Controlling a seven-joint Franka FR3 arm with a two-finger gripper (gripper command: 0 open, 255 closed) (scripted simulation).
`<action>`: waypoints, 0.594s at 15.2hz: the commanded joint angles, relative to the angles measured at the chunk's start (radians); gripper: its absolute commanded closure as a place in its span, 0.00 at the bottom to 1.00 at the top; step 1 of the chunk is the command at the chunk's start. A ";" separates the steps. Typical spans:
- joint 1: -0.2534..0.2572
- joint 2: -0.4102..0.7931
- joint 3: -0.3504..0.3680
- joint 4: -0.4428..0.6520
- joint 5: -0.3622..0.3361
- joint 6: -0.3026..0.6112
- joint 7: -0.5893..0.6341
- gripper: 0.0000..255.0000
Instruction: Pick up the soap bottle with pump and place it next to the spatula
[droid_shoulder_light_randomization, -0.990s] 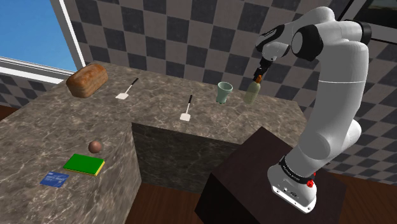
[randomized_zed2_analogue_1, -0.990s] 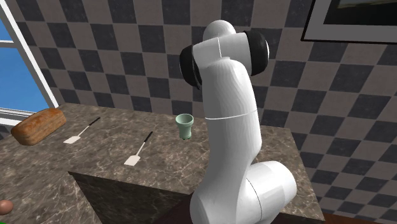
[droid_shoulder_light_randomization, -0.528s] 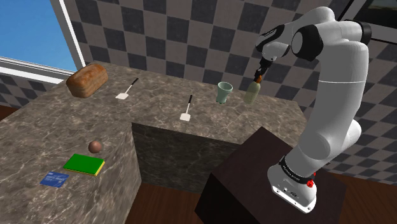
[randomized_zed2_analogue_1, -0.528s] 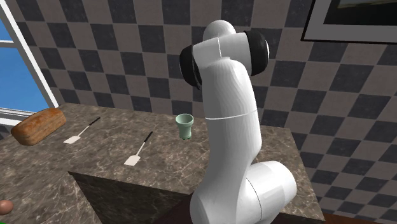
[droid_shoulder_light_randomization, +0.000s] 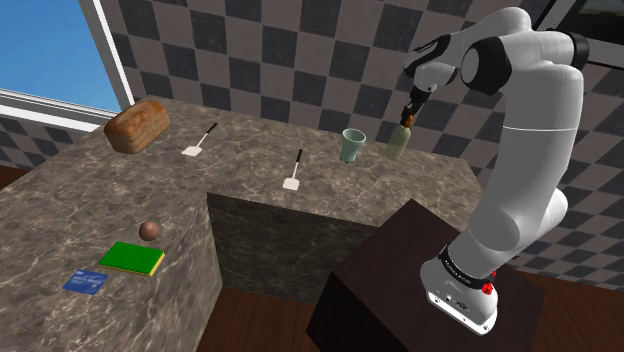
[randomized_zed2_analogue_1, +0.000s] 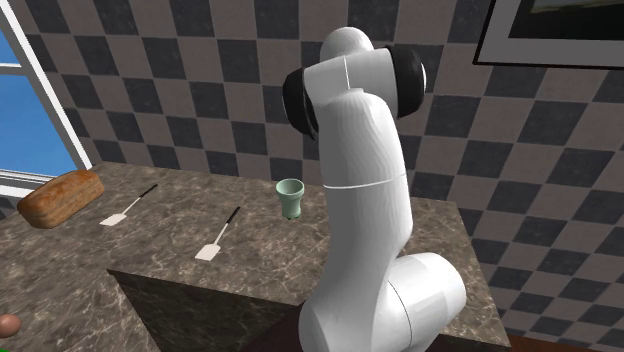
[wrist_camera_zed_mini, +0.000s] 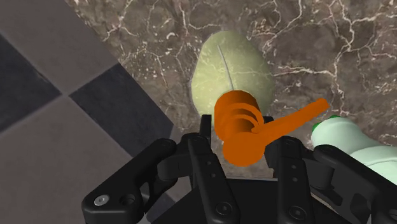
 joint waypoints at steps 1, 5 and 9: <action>0.003 -0.012 -0.005 0.008 -0.009 -0.019 0.006 1.00; 0.008 -0.036 -0.015 0.030 -0.028 -0.060 0.020 1.00; 0.012 -0.057 -0.024 0.056 -0.045 -0.104 0.032 1.00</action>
